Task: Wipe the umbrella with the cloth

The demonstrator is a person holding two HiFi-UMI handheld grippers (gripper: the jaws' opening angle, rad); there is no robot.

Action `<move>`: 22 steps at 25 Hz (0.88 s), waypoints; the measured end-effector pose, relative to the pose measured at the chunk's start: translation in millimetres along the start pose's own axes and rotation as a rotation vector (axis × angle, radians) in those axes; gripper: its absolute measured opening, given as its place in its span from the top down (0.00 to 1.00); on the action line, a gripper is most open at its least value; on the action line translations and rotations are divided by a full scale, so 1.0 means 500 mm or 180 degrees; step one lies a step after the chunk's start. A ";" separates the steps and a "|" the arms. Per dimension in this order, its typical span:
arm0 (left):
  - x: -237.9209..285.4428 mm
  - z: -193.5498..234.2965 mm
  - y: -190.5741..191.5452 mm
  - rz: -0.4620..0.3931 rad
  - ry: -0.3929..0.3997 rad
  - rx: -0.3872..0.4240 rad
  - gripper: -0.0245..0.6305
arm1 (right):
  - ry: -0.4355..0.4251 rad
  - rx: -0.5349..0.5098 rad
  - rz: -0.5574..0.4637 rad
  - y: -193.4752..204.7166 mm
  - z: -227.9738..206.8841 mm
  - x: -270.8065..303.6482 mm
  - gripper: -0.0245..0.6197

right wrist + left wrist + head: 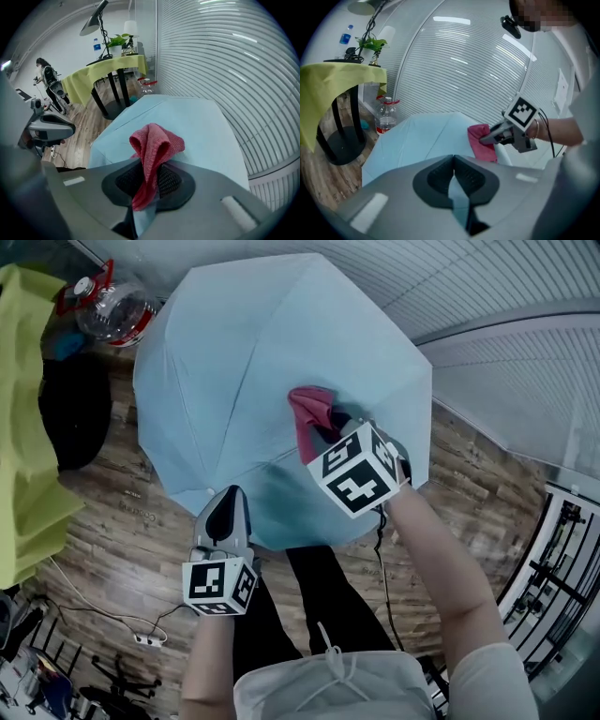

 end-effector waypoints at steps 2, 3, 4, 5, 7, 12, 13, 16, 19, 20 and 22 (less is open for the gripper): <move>0.009 -0.017 0.004 0.0033 -0.0015 0.0005 0.95 | 0.0033 -0.0040 -0.0007 0.009 -0.023 -0.011 0.87; 0.013 -0.027 0.005 0.0049 -0.0023 0.0014 0.95 | 0.0042 -0.0040 -0.0017 0.013 -0.036 -0.017 0.87; 0.017 -0.037 0.004 0.0061 -0.0030 0.0034 0.95 | 0.0044 -0.0025 -0.0034 0.017 -0.051 -0.023 0.87; 0.021 -0.047 0.003 0.0067 -0.0038 0.0064 0.95 | 0.0036 0.0003 -0.0058 0.021 -0.066 -0.030 0.87; 0.025 -0.066 -0.001 0.0068 -0.0058 0.0155 0.95 | -0.0005 0.0082 -0.0112 0.030 -0.095 -0.043 0.87; 0.041 -0.107 -0.005 0.0066 -0.0079 0.0335 0.95 | 0.0017 0.0198 -0.0131 0.063 -0.162 -0.069 0.87; 0.046 -0.113 -0.004 0.0073 -0.0071 0.0350 0.95 | 0.0045 0.0199 -0.0122 0.069 -0.175 -0.070 0.87; 0.061 -0.123 0.001 0.0105 -0.0052 0.0393 0.95 | 0.0157 0.0212 -0.0080 0.086 -0.212 -0.067 0.87; 0.071 -0.131 0.005 0.0139 -0.0057 0.0395 0.95 | 0.0257 0.0228 -0.0001 0.110 -0.246 -0.058 0.87; 0.074 -0.134 0.007 0.0150 -0.0068 0.0390 0.95 | 0.0286 0.0230 0.0028 0.118 -0.257 -0.055 0.87; 0.082 -0.139 0.011 0.0161 -0.0089 0.0370 0.95 | 0.0358 0.0198 0.0082 0.133 -0.278 -0.049 0.87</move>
Point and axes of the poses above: the fingertips, and each gripper's own axes: x forward along the fingers, z to its left, y out of its underside, the point moved 8 cm from there along -x, backward along the fingers, and after that the axes turned 7 degrees about -x, right-handed, at the moved point
